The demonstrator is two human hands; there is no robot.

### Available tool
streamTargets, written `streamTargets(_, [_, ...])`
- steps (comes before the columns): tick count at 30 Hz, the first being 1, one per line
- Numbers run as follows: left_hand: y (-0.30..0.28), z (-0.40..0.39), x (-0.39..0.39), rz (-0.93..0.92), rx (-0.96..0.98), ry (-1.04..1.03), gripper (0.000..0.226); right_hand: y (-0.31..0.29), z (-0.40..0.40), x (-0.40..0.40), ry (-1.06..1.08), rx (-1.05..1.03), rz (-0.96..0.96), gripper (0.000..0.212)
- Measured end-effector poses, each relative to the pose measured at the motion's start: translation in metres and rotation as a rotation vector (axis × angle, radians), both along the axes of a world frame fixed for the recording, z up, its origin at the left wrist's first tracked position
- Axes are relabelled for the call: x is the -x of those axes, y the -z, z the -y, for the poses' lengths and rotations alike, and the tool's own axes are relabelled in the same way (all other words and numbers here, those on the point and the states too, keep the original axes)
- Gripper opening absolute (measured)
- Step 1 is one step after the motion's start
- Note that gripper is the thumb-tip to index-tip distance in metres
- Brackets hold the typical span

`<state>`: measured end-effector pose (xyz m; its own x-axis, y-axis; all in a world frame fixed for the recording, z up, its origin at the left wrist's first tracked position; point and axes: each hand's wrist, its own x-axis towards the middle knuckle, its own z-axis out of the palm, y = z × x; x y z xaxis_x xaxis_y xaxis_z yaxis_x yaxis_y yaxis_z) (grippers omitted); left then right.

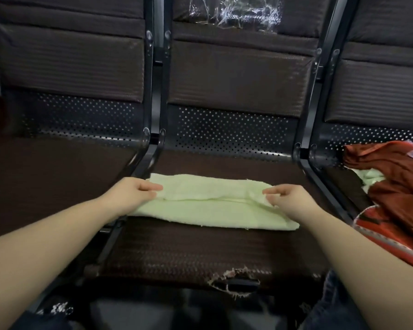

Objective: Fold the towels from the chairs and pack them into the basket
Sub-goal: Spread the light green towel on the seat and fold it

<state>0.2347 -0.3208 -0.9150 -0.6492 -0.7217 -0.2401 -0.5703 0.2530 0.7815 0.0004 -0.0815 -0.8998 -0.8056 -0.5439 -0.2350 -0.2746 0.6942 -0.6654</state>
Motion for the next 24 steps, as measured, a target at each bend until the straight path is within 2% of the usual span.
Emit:
streamTargets(5, [0.003,-0.008,0.01,0.033,-0.009,0.041,0.024,0.01,0.018,-0.013,0.016,0.091,0.158,0.014])
streamTargets(12, [0.005,-0.034,0.025,0.02,0.046,0.046,0.022,0.006,0.041,-0.046,0.029,0.337,0.445,0.012])
streamTargets(15, [0.003,-0.04,0.021,-0.042,0.029,0.011,0.022,-0.001,0.041,-0.059,-0.001,0.4,0.552,0.011])
streamTargets(19, [-0.017,-0.029,-0.005,-0.196,-0.038,-0.119,0.022,-0.019,0.024,-0.061,0.061,0.449,0.557,0.016])
streamTargets(24, [-0.036,-0.017,-0.052,-0.194,-0.149,-0.171,0.024,-0.04,-0.022,-0.047,0.11,0.377,0.47,0.014])
